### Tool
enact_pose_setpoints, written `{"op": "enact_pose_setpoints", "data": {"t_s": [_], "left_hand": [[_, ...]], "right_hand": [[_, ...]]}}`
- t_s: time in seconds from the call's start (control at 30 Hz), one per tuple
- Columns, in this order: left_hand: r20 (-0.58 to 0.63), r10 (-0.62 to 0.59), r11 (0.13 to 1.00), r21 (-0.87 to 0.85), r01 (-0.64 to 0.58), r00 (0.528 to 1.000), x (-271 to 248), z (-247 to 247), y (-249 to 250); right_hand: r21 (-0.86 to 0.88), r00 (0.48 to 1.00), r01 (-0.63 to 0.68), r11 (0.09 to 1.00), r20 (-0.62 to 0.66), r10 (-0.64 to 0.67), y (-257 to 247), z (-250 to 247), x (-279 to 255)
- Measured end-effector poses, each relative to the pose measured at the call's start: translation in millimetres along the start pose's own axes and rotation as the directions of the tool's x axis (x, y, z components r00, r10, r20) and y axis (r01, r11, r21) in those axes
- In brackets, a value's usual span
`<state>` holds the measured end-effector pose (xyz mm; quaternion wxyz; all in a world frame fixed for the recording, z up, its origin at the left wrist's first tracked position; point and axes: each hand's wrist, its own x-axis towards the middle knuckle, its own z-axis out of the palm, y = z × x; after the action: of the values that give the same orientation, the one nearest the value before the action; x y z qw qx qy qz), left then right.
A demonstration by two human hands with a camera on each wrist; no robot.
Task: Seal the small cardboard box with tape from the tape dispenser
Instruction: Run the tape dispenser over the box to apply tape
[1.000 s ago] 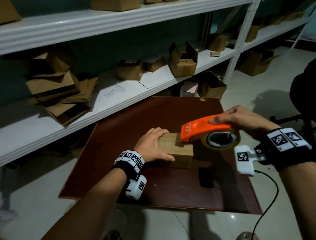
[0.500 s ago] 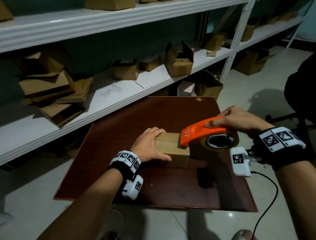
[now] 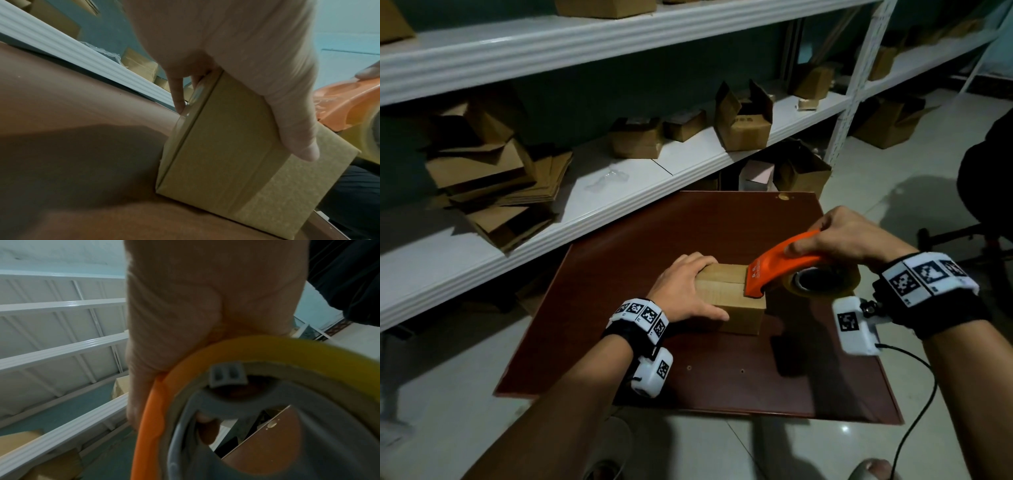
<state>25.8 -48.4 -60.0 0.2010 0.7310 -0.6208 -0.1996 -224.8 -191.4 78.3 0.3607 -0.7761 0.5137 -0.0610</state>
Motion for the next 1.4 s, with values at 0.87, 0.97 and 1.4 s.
{"op": "enact_pose_setpoints", "data": {"t_s": [0.87,0.97,1.4], "left_hand": [[-0.233,-0.244,0.939,-0.299,0.169,0.941,7,18,10],[-0.156,-0.286,0.952,-0.159,0.262,0.945,4,17,16],[-0.268,-0.216,0.951,-0.275,0.14,0.939,7,8,-5]], "right_hand": [[0.018,1.0,0.002,1.0,0.01,-0.003,7,1,3],[0.05,1.0,-0.006,0.999,0.027,0.005,7,2,3],[0.138,0.998,0.001,0.99,0.069,-0.011,11,5,5]]}}
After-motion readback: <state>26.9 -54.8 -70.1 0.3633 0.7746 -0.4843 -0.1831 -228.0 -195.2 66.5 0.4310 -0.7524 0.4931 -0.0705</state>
